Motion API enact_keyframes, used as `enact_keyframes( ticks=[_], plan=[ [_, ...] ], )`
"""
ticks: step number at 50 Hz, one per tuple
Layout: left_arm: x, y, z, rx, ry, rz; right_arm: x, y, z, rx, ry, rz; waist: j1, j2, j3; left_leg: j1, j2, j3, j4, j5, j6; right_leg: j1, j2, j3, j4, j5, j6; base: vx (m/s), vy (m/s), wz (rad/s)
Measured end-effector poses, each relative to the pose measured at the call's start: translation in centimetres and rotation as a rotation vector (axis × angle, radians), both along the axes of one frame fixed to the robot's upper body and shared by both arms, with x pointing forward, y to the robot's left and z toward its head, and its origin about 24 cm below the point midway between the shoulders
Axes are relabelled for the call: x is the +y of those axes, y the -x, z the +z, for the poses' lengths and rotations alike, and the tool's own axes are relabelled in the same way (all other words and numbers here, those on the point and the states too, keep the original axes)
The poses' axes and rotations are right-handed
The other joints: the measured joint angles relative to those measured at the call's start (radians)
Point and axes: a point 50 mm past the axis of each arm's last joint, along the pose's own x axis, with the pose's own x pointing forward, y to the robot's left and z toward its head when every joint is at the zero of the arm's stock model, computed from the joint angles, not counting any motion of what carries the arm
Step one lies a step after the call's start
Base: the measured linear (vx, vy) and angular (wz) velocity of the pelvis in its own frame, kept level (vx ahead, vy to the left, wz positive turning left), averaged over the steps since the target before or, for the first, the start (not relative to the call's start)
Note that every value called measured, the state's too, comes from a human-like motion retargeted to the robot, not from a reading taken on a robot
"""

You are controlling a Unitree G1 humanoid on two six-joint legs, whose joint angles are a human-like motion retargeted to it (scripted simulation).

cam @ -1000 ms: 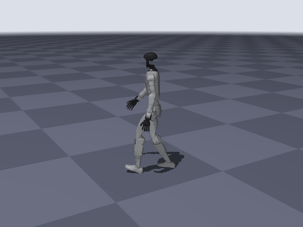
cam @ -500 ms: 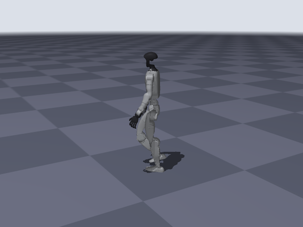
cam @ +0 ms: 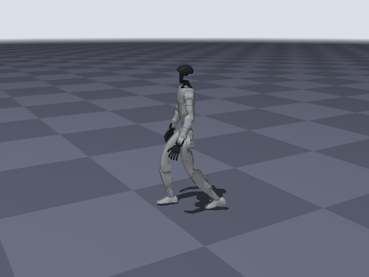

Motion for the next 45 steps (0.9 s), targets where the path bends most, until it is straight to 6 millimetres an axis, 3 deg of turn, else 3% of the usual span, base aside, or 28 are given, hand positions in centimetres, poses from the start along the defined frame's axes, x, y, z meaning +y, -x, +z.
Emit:
enact_keyframes(
  ticks=[5,7,10,14,20,25,30,35,40,45],
  plan=[
    [-0.2,4.0,-1.3,0.137,0.033,0.047,-0.3,-1.7,0.7,-0.077,-0.011,-0.043,0.028,0.109,-0.005,-0.181,0.123,0.012,0.478,0.137,-0.132,0.090,0.110,-0.088,-0.050,-0.051,-0.098,0.44,-0.17,0.24],
    [-0.5,4.7,-1.5,0.156,0.043,0.043,-0.6,-2.7,1.2,-0.119,-0.001,-0.055,0.047,0.129,-0.009,-0.262,0.159,0.038,0.621,0.183,-0.152,0.119,0.133,-0.104,-0.067,-0.077,-0.124,0.41,-0.15,0.20],
    [-0.8,4.4,-1.5,0.150,0.055,0.021,-1.1,-4.4,2.0,-0.184,0.028,-0.066,0.075,0.127,-0.009,-0.401,0.217,0.113,0.784,0.143,-0.106,0.168,0.135,-0.120,-0.102,-0.111,-0.143,0.40,-0.13,0.34],
    [-1.4,3.1,-1.2,0.103,0.071,-0.005,-1.5,-6.7,3.1,-0.259,0.068,-0.072,0.114,0.102,-0.002,-0.574,0.278,0.224,0.860,-0.012,-0.002,0.240,0.114,-0.133,-0.148,-0.150,-0.143,0.39,-0.10,0.43],
    [-2.4,1.6,-0.9,0.024,0.099,-0.018,-1.0,-10.0,4.8,-0.370,0.082,-0.069,0.160,0.071,0.019,-0.747,0.280,0.332,0.658,-0.112,0.042,0.355,0.073,-0.140,-0.215,-0.215,-0.134,0.42,-0.04,0.30],
    [-3.3,1.2,-1.0,0.004,0.111,-0.037,0.2,-11.9,5.8,-0.437,0.075,-0.024,0.169,0.053,0.019,-0.811,0.216,0.355,0.297,-0.032,-0.003,0.450,0.030,-0.153,-0.276,-0.258,-0.127,0.42,0.03,0.29],
    [-3.7,1.2,-1.1,0.014,0.112,-0.054,1.3,-12.5,6.0,-0.450,0.079,0.051,0.167,0.039,0.004,-0.798,0.141,0.329,-0.077,0.078,-0.038,0.525,0.002,-0.162,-0.312,-0.287,-0.118,0.42,0.07,0.20],
    [-3.9,2.4,-1.6,0.049,0.116,-0.032,2.3,-10.6,4.5,-0.379,0.069,0.101,0.172,0.024,-0.023,-0.850,0.108,0.311,0.000,0.091,-0.027,0.540,-0.026,-0.165,-0.196,-0.352,-0.116,0.46,0.08,0.07],
    [-3.4,3.6,-1.9,0.086,0.122,0.031,2.7,-7.0,2.4,-0.236,0.045,0.134,0.185,-0.020,-0.047,-0.854,0.065,0.323,0.148,0.119,0.013,0.549,-0.090,-0.157,-0.040,-0.346,-0.087,0.51,0.06,-0.06],
    [-2.7,3.9,-1.9,0.102,0.151,0.102,2.6,-3.4,0.6,-0.067,-0.003,0.156,0.177,-0.127,-0.027,-0.705,-0.070,0.363,0.044,0.130,0.085,0.512,-0.240,-0.112,0.227,-0.150,0.009,0.49,0.06,0.09]
  ],
)
